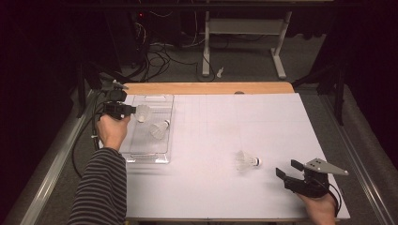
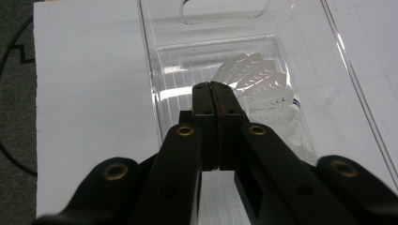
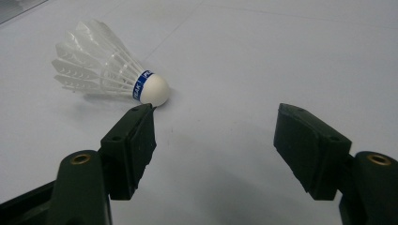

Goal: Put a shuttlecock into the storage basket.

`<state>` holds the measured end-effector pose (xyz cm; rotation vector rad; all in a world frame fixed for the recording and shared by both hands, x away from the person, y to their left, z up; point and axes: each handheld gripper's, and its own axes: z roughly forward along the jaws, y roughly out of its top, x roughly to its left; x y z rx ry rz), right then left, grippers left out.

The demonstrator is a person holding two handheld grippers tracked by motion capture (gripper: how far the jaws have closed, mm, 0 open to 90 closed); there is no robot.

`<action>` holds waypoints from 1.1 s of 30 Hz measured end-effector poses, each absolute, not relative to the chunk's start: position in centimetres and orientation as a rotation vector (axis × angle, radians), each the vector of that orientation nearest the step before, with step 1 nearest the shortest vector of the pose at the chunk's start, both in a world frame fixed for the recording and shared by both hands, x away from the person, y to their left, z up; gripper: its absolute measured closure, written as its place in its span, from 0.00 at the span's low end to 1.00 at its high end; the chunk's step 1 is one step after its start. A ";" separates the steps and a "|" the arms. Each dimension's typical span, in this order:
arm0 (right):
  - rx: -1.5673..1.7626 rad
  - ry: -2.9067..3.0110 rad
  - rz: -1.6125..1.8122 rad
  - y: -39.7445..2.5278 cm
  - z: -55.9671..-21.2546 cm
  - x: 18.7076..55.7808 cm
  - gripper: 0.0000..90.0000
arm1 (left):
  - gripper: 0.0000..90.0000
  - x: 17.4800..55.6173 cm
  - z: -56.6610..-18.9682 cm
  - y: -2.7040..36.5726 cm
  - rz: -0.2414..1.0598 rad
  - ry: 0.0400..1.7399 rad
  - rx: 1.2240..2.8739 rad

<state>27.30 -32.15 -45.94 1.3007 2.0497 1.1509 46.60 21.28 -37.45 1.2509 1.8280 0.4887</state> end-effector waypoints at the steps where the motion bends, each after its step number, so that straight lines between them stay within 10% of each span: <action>1: 1.303 2.049 1.152 -32.1 -45.9 27.3 0.34 | 0.99 46.6 -37.5 21.3 0.489 1.829 1.252; 33: 1.299 2.048 1.153 -32.1 -45.9 27.3 0.34 | 0.63 45.4 -37.3 20.0 0.477 1.730 1.259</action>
